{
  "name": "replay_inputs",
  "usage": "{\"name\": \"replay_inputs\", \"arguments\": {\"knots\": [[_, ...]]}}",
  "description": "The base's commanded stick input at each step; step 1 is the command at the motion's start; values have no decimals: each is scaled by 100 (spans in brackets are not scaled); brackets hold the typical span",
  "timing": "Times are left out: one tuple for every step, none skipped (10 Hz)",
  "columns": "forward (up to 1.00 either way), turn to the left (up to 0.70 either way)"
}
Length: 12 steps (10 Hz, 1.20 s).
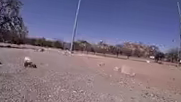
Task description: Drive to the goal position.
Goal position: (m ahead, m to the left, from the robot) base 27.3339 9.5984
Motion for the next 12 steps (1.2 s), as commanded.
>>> {"name": "replay_inputs", "arguments": {"knots": [[70, 32], [70, 30], [70, 0], [70, 0], [70, 0], [70, 0], [70, 25], [70, 32], [70, 32], [70, 27], [70, 0], [70, 0]]}}
